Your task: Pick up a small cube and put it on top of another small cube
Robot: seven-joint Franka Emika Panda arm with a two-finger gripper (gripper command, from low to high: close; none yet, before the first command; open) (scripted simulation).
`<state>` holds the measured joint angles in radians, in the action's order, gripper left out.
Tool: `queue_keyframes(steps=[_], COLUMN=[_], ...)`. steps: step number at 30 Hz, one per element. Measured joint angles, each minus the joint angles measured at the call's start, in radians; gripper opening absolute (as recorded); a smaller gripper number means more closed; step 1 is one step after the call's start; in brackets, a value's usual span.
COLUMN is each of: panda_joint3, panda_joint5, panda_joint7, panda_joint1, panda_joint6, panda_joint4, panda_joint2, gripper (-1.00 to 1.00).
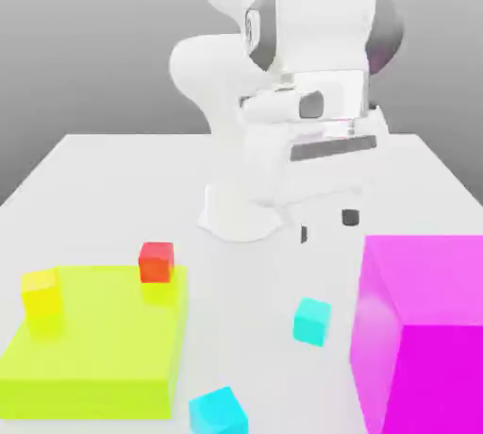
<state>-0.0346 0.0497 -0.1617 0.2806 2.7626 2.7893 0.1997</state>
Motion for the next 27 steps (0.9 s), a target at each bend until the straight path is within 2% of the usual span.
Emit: queue_keyframes(steps=[4,11,12,19,27], panda_joint3=[0.021,0.034,0.034,0.035,0.028], panda_joint5=[-0.042,-0.05,-0.049,-0.046,-0.041], panda_joint7=[0.192,0.219,0.22,0.217,0.214], panda_joint1=[0.05,0.047,0.046,0.046,0.046], panda_joint6=[0.137,0.345,0.365,0.363,0.147], panda_joint4=[0.108,0.079,0.075,0.075,0.124], panda_joint2=[-0.181,-0.439,-0.463,-0.462,-0.197], gripper=[0.0,0.0,-1.0,-1.0,-1.0])
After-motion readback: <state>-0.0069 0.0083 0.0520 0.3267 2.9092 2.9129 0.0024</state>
